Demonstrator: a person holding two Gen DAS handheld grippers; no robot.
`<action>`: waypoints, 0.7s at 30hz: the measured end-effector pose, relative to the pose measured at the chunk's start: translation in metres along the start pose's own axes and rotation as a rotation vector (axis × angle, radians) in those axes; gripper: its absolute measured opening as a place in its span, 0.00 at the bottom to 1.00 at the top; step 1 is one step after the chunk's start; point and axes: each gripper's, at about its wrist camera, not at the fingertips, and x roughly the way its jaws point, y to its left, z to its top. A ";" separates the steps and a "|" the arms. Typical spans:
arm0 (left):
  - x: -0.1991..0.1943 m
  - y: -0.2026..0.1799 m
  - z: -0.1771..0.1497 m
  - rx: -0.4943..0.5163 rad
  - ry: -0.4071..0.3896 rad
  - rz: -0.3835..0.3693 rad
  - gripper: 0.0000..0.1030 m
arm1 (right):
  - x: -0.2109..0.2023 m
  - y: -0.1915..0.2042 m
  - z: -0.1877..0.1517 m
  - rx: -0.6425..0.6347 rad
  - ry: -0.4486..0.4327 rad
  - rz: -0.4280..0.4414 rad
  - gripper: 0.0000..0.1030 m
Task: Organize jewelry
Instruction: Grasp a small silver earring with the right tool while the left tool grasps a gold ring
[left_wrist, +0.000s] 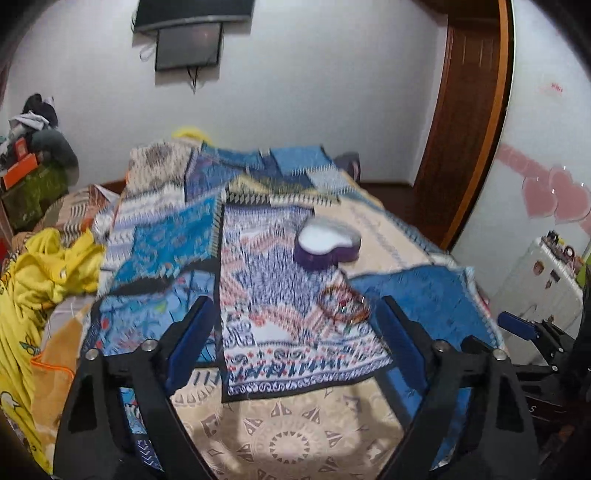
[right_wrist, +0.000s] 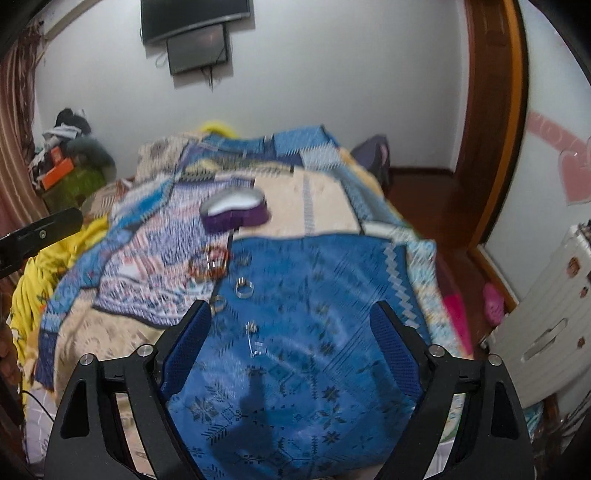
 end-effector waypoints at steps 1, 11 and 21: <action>0.007 -0.001 -0.003 0.005 0.020 0.003 0.83 | 0.007 0.000 -0.002 -0.002 0.024 0.015 0.71; 0.048 -0.016 -0.019 0.034 0.195 -0.108 0.63 | 0.049 0.011 -0.007 -0.031 0.145 0.128 0.30; 0.075 -0.041 -0.025 0.098 0.283 -0.205 0.47 | 0.056 0.009 -0.006 -0.084 0.144 0.156 0.09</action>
